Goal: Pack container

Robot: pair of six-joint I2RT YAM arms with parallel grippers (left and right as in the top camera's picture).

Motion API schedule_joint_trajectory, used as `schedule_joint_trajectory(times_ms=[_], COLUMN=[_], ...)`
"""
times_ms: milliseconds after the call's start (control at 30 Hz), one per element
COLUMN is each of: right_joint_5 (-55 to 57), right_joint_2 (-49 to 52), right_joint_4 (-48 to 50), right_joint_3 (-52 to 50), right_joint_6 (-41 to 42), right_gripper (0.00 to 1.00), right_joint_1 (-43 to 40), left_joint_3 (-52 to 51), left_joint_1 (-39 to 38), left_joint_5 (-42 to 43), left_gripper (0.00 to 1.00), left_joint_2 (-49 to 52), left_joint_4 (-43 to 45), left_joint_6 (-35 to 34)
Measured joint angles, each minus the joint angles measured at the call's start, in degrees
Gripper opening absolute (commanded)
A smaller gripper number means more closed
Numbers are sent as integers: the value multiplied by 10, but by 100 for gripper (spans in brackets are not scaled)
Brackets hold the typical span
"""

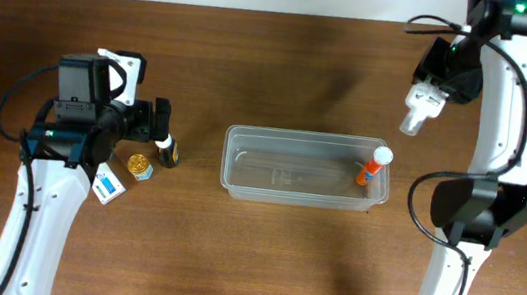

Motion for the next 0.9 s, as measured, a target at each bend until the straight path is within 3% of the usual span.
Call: schedule_joint_trajectory(times_ms=[133,533,700,900], right_joint_5=[12,28,37,42], right_joint_2=[-22,-116,-201,-285], right_joint_4=[-4,-4,-4,-4], right_joint_3=[35,27,-50,-216], right_joint_6=[-77,-137,-158,-169], right_gripper=[56,57,58,57], right_joint_1=[30,149,198,212], left_joint_3=[0,0,0,0], left_joint_1=[0,0,0,0], left_joint_5=[0,0,0,1], left_gripper=[99,99,99,99], left_joint_2=[0,0,0,0], left_joint_4=[0,-1,-2,-4], left_joint_6=[0,0,0,0])
